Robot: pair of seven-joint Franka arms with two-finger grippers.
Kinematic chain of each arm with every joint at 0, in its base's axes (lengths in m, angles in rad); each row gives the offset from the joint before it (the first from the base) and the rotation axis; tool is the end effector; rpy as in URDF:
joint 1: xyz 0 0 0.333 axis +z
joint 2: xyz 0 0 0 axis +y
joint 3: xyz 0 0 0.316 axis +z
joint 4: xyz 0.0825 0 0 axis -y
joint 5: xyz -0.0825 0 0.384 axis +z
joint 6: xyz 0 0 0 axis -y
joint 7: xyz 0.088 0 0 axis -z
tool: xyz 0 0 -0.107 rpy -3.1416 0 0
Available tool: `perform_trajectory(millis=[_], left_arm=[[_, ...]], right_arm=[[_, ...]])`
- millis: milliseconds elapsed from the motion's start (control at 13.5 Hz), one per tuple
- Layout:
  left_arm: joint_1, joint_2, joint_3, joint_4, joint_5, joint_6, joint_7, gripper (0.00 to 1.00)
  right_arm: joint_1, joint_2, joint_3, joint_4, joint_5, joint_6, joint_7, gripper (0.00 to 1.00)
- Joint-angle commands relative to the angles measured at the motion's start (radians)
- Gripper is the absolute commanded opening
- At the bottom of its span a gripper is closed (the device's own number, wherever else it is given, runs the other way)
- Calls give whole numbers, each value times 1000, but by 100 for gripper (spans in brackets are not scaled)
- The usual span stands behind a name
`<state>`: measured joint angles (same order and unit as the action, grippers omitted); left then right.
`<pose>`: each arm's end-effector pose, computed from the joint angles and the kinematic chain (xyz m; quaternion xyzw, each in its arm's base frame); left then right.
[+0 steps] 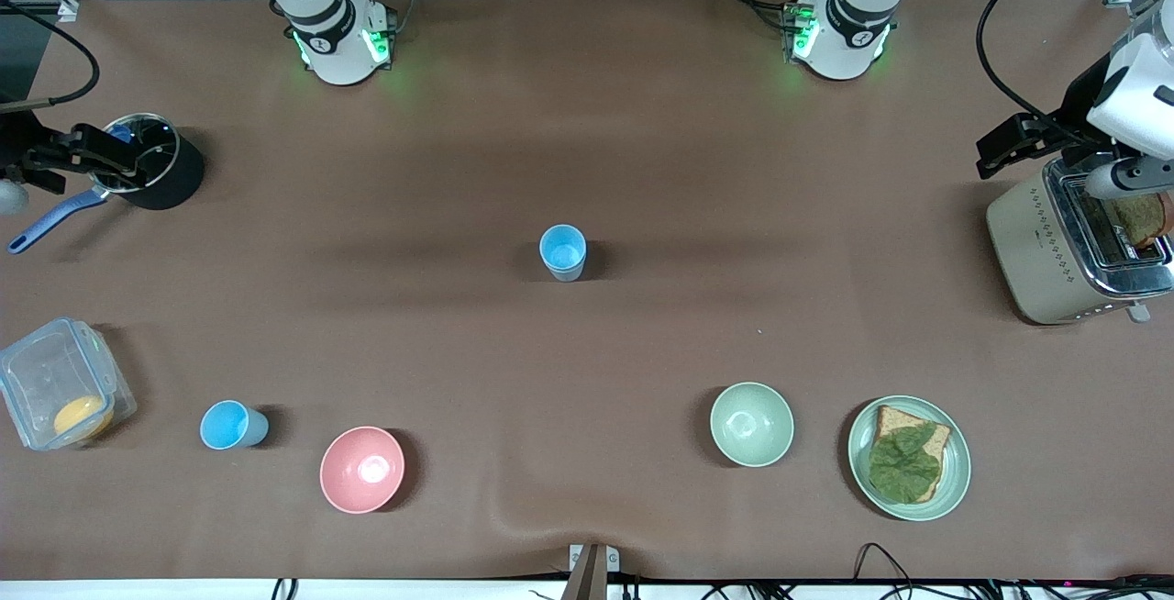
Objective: Stack blue cups with both arms
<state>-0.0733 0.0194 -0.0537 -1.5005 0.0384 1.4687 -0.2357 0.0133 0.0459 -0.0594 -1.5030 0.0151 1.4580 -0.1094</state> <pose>0.5465 -0.0650 0.6380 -0.9979 -0.0558 0.0218 0.0229 0.5564 -0.0231 0.6213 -0.9984 -0.0321 0.0448 0.0097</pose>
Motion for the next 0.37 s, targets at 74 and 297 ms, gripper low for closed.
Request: perform_trajectory(millis=[74,297], left_arm=[[10,11,-5,31,-25,-27,27,100],[6,11,-6,32,-23,-25,29,100]], right_arm=[[10,-12,-13,-3,-10,-19,-12,100],[17,-12,-10,-5,-10,-19,-12,100]])
